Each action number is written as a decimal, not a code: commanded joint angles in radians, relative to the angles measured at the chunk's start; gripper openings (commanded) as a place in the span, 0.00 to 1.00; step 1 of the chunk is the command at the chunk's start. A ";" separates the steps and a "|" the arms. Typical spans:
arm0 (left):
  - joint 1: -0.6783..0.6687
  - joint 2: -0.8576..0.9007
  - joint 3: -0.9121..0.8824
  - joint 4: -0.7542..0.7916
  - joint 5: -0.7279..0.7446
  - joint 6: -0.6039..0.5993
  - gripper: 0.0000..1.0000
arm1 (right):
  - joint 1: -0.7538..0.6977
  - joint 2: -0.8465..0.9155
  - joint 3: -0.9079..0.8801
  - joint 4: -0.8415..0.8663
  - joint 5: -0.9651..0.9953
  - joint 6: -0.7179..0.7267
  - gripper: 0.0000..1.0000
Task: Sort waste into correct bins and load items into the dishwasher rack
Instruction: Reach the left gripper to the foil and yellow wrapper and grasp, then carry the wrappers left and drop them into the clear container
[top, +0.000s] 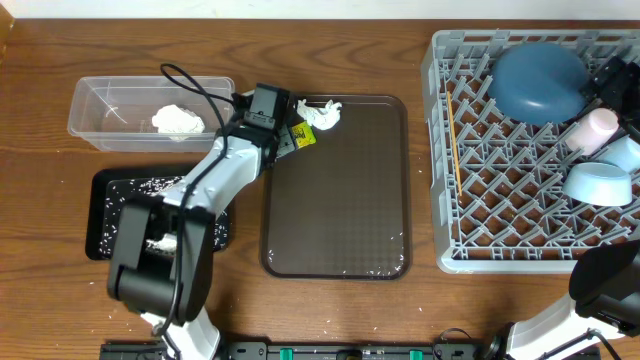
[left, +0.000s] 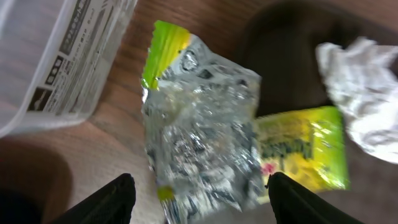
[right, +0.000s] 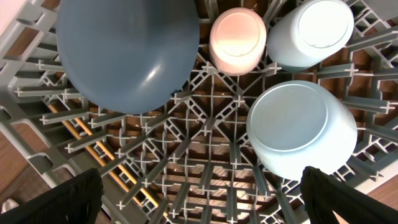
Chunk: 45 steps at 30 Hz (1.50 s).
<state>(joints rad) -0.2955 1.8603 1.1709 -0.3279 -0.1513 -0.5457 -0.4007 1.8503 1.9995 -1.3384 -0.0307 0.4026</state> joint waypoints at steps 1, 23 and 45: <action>0.006 0.017 -0.002 0.016 -0.059 0.014 0.71 | -0.005 0.001 -0.001 -0.001 -0.003 0.011 0.99; 0.006 0.070 -0.002 0.019 0.027 0.006 0.59 | -0.005 0.001 -0.001 -0.001 -0.003 0.011 0.99; 0.006 -0.177 -0.002 -0.068 0.028 0.010 0.06 | -0.005 0.001 -0.001 -0.001 -0.003 0.011 0.99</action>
<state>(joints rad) -0.2924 1.7424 1.1709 -0.3748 -0.1184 -0.5426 -0.4007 1.8503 1.9995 -1.3384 -0.0307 0.4026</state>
